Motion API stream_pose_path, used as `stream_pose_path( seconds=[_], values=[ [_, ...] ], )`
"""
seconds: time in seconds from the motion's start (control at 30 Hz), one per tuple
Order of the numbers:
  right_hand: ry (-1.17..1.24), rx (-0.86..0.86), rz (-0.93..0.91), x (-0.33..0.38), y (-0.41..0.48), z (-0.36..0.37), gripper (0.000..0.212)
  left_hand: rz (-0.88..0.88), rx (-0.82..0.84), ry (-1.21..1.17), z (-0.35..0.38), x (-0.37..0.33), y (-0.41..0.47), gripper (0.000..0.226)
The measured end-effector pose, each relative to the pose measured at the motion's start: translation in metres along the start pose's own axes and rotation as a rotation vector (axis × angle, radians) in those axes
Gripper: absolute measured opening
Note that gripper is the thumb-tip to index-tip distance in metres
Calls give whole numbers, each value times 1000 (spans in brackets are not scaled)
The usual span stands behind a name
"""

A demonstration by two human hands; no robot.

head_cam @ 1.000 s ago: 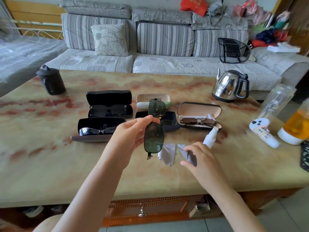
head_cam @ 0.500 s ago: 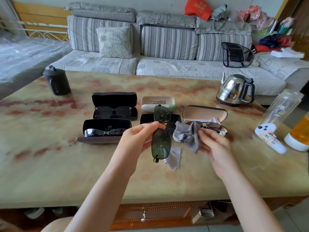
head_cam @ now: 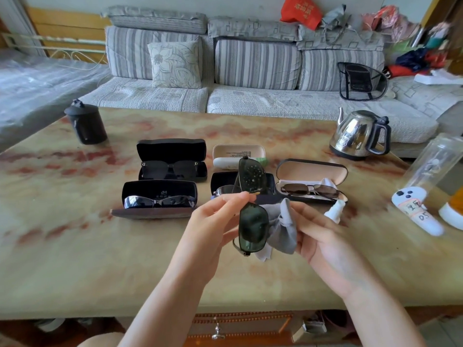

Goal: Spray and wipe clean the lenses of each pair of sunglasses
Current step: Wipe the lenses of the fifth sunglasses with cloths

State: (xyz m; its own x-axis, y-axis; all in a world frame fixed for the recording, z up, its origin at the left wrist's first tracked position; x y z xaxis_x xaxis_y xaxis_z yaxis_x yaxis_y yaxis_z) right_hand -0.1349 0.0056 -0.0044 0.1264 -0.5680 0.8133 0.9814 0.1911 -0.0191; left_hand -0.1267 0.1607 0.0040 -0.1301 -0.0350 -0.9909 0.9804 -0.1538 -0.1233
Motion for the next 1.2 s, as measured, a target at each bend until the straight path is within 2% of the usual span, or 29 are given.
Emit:
stream_pose_path(
  seconds=[0.13, 0.27, 0.33, 0.4, 0.43, 0.47, 0.53, 0.57, 0.63, 0.7, 0.83, 1.1, 1.2],
  values=[
    [35, 25, 14, 0, -2, 2, 54, -2, 3, -47, 2, -1, -2, 36],
    [61, 12, 6, -4, -3, 1, 54, 12, -11, -36, 2, 1, -3, 26],
    [103, -12, 22, -9, -1, -4, 68, 31, -38, -45, 0, 0, -3, 21],
    [215, -32, 52, -15, 0, -9, 94, 52, -57, -73, -2, -2, -4, 24],
    [245, -45, 55, -15, 0, -10, 99, 61, -68, -86, -4, -4, -5, 26],
    [210, -55, 49, -13, -2, -11, 89, 68, -78, -94, -6, -4, -6, 27],
    [26, -34, 44, -8, -6, -5, 53, 73, -95, -96, -10, -5, -6, 27],
    [-57, -39, 34, -6, -8, -3, 46, 74, -100, -91, -12, -5, -6, 27],
    [-163, -89, 2, -3, -10, -4, 52, 70, -102, -84, -13, -5, -6, 26],
    [-254, -214, -60, 1, -11, -16, 52, 71, -96, -75, -11, -5, -7, 24],
    [-335, -339, -130, 6, -11, -25, 15, 81, -106, -29, -9, -5, -8, 25],
    [-375, -369, -123, 22, -13, -34, 13, 85, -192, 55, -20, -4, -9, 16],
    [-370, -416, -101, 21, -12, -37, 19, 84, -195, 77, -21, -5, -9, 17]
  ],
)
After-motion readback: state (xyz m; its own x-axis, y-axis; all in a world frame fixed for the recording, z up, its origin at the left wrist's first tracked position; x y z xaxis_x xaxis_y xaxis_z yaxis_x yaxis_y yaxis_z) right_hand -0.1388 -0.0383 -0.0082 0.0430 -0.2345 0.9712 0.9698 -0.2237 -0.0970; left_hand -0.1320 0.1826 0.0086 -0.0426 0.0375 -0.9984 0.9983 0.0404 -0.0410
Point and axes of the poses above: each hand's wrist, its own y-axis towards the middle knuckle, its own z-axis out of the palm, x = y × z, the point moved 9 cm from there along y, towards the middle knuckle, and after that the axes turned 13 degrees about y, right-handed, at the moved point
